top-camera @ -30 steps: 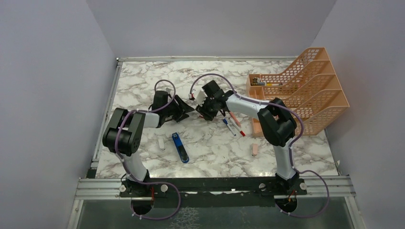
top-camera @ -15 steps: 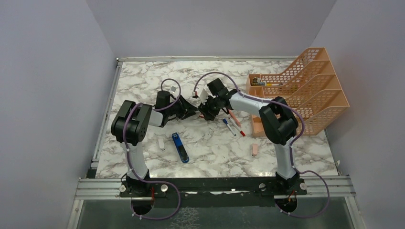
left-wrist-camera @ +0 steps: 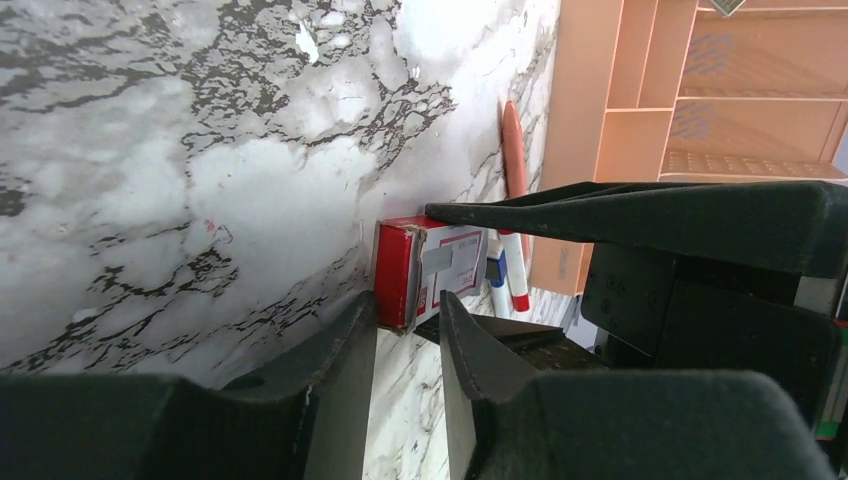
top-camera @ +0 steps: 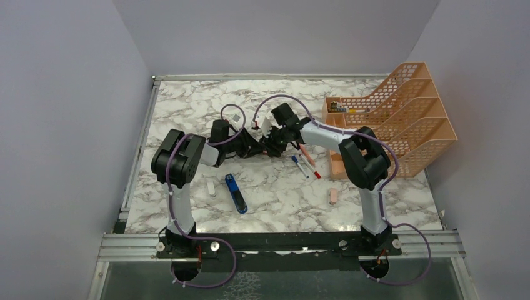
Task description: Load the staples into the stapler
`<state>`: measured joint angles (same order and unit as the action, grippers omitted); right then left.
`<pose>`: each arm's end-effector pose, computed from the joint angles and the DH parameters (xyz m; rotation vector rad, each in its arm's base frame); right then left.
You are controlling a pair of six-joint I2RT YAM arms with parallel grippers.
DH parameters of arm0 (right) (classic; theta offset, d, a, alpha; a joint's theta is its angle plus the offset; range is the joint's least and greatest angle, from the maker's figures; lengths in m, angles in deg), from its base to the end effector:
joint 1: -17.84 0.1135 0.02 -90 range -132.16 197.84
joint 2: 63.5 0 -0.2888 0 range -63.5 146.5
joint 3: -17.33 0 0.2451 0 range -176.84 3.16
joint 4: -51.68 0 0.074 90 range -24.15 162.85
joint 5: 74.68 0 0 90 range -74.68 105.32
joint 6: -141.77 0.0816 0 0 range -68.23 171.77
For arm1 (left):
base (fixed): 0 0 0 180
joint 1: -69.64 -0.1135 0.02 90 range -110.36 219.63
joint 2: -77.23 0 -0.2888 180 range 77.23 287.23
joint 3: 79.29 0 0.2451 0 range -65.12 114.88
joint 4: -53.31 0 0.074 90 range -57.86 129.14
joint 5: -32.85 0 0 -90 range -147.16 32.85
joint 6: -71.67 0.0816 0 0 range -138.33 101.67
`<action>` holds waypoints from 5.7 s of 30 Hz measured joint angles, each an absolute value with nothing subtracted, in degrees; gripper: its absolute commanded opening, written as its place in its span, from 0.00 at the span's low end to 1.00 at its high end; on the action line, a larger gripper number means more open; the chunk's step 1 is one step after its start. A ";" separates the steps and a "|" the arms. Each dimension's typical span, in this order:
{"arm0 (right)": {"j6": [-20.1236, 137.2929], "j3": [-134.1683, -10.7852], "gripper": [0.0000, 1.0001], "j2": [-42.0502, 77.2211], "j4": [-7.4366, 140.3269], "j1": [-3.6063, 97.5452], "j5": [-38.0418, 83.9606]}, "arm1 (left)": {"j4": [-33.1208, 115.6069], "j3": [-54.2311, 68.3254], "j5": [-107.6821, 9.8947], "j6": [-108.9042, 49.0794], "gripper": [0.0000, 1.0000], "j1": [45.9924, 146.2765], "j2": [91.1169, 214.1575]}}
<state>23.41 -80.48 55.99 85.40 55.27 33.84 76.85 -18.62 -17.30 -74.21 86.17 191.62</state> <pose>0.3621 0.3098 0.1497 -1.4796 2.0514 0.4728 0.3709 -0.1646 0.1102 -0.3190 2.3003 -1.4374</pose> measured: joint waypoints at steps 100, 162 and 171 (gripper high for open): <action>65.59 -72.46 0.63 46.30 79.81 51.54 20.40 | 77.75 -14.91 -13.17 -69.29 0.20 82.85 194.57; 67.74 -79.45 0.01 51.18 83.94 47.62 14.11 | 77.73 -15.10 -11.51 -66.80 0.00 75.24 194.59; 67.71 -79.45 0.17 51.90 83.94 46.57 15.70 | 76.15 -15.32 -11.77 -65.77 0.01 73.36 194.09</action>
